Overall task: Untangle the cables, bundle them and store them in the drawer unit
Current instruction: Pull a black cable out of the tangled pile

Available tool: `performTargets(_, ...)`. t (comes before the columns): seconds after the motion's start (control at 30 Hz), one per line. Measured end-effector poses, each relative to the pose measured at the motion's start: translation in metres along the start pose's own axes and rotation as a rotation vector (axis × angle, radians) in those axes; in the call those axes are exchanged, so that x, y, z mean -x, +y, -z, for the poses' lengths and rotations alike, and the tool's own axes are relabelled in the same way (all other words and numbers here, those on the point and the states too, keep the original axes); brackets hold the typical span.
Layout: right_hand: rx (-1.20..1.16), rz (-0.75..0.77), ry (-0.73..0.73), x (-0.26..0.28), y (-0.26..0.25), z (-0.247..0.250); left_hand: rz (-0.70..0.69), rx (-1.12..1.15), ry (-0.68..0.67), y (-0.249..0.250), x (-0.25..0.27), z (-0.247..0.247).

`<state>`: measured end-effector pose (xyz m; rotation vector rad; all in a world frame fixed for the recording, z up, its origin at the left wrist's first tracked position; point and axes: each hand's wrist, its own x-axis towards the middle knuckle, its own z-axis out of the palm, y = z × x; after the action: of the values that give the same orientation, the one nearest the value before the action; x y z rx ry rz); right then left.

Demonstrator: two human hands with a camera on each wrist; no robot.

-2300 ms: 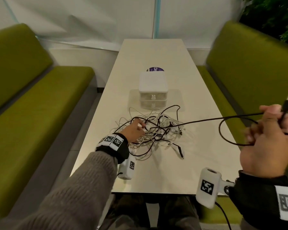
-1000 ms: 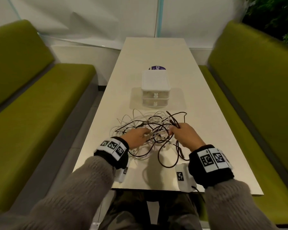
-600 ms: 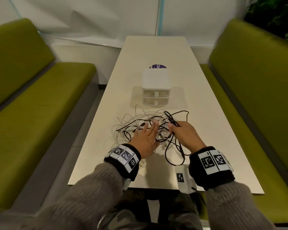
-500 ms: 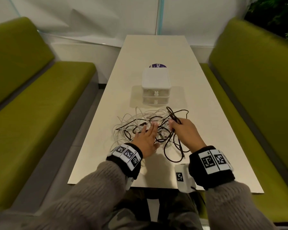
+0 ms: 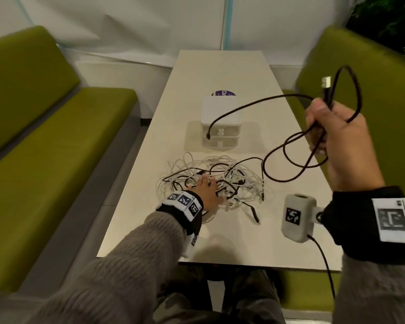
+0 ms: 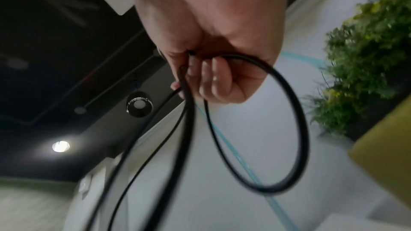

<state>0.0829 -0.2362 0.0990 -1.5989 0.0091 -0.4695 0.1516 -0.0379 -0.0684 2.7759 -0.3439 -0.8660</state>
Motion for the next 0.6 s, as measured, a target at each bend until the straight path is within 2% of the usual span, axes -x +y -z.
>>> performTargets(0.07,0.052,-0.024,-0.045,0.004,0.006,0.005,-0.035,0.166,0.074,-0.002,0.005,0.013)
performTargets(0.2,0.096,-0.091,-0.175,0.021,0.027,0.0,-0.112,0.63,0.503,-0.014,0.034,0.036)
performTargets(0.27,0.098,-0.112,-0.243,0.03,0.034,-0.005,-0.226,0.868,0.701,-0.015,0.056,0.044)
performTargets(0.3,0.095,-0.12,-0.272,0.034,0.036,-0.009,-0.312,0.933,0.734,-0.012,0.068,0.046)
performTargets(0.33,0.093,-0.13,-0.298,0.039,0.037,-0.014,-0.412,0.96,0.707,-0.007,0.079,0.047)
performTargets(0.43,0.091,-0.147,-0.388,0.053,0.043,-0.031,-0.599,0.921,0.476,0.009,0.102,0.042)
performTargets(0.5,0.052,-0.165,-0.411,0.062,0.048,-0.039,-0.634,0.843,0.455,0.014,0.108,0.033)
performTargets(0.6,-0.048,-0.213,-0.352,0.073,0.059,-0.04,-0.569,0.804,0.596,-0.005,0.108,0.032)
